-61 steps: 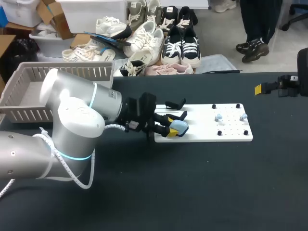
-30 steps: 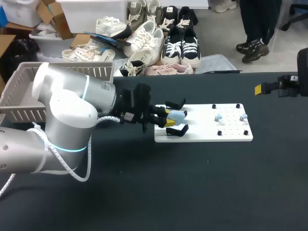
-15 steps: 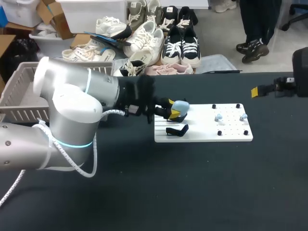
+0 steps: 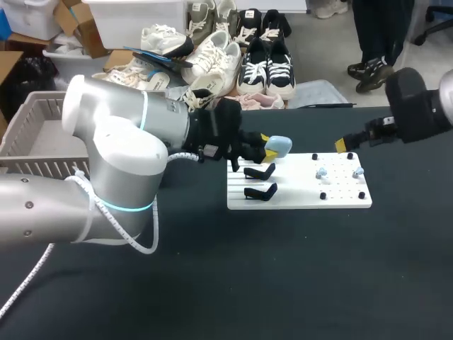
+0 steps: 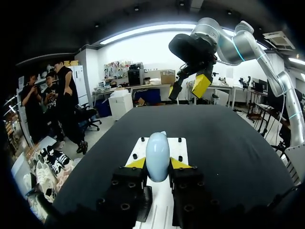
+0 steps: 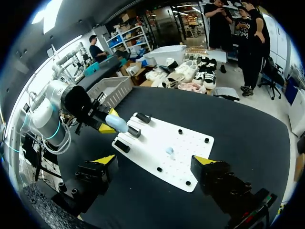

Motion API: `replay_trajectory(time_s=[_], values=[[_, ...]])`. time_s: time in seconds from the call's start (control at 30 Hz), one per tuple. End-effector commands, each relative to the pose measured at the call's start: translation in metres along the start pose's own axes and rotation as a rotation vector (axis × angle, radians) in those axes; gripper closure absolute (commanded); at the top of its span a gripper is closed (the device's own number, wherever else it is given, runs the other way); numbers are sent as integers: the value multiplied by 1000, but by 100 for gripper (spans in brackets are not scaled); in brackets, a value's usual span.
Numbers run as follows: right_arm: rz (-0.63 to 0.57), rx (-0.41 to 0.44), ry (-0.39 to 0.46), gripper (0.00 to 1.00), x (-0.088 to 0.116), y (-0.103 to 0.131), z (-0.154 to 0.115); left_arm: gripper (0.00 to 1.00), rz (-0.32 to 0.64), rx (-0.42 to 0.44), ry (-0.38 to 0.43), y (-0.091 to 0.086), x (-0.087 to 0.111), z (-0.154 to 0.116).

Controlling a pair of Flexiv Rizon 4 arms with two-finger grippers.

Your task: Pick up each earbud case from the left stands, insert the matching earbuds, close the lid, and place the case in the box.

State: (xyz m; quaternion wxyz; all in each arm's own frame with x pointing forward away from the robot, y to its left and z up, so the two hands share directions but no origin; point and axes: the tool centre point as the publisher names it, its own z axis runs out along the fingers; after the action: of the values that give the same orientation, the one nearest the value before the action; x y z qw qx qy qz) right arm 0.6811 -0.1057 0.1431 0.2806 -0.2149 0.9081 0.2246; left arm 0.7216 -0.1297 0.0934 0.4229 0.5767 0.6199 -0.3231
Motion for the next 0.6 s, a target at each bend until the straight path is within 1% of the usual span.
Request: replay_trajectory(time_s=[0.03,0.3,0.6], values=[[-15,-72,25,0,-3,6,12,100,10,14,10,4,-4,7],[-53,-126,73,0,0,22,35,100,45,38,13,-6,-11,13],[-60,-144,88,0,2,26,44,100,67,65,7,-17,-18,13]])
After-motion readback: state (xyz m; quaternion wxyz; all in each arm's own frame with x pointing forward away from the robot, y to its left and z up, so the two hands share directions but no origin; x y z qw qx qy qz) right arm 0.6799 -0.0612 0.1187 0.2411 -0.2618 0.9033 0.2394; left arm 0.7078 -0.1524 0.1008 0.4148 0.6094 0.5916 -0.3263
